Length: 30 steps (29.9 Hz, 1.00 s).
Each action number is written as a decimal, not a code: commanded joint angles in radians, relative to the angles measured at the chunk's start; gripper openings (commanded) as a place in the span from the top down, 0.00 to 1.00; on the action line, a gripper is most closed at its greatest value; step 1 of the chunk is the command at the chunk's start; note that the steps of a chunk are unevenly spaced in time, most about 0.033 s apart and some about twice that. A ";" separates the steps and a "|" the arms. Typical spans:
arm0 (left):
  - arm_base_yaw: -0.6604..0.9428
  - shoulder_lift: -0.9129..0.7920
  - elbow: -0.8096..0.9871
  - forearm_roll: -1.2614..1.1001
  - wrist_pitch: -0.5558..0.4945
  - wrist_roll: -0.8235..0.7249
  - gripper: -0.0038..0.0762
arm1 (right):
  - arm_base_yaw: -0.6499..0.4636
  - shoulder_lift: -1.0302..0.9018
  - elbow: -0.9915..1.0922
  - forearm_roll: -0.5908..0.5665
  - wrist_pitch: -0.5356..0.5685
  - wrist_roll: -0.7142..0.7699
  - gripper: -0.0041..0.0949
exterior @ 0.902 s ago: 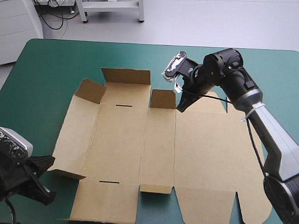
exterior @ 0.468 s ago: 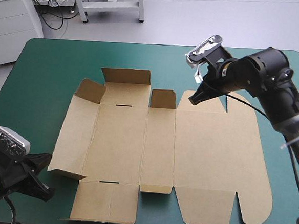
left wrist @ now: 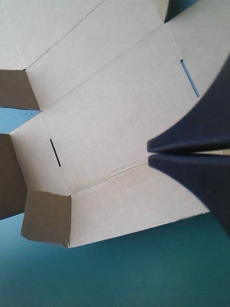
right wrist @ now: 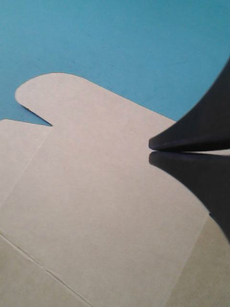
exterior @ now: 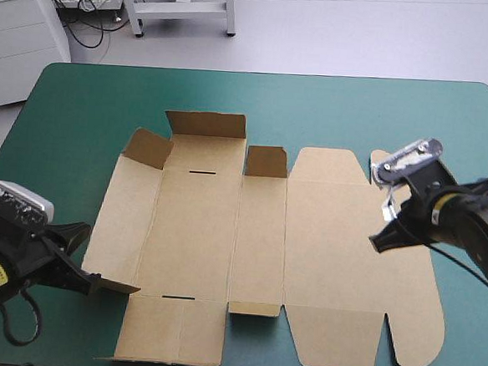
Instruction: Fold the box
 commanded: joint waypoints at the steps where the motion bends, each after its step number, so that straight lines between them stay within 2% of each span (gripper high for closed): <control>1: -0.004 0.088 -0.065 0.000 -0.069 0.004 0.99 | -0.004 -0.145 0.084 -0.028 -0.054 0.055 0.98; 12: -0.004 0.372 -0.277 0.019 -0.051 0.032 0.99 | -0.004 -0.471 0.272 -0.025 -0.055 0.142 0.98; 14: -0.004 0.414 -0.309 0.000 -0.039 0.034 0.95 | -0.004 -0.503 0.287 -0.025 -0.058 0.143 0.98; 16: -0.004 0.458 -0.333 -0.012 -0.034 0.034 0.89 | -0.004 -0.525 0.298 -0.025 -0.058 0.143 0.98; 18: -0.004 0.494 -0.354 -0.015 -0.024 0.034 0.78 | -0.004 -0.535 0.306 -0.019 -0.055 0.143 0.98; 24: -0.004 0.575 -0.410 -0.015 -0.018 0.032 0.35 | -0.004 -0.535 0.314 -0.013 -0.037 0.143 0.98; 26: -0.004 0.603 -0.433 -0.015 -0.009 0.027 0.30 | -0.004 -0.535 0.313 -0.011 -0.037 0.143 0.98; 30: -0.004 0.648 -0.478 -0.019 0.026 0.019 0.30 | -0.004 -0.535 0.313 0.000 -0.037 0.143 0.98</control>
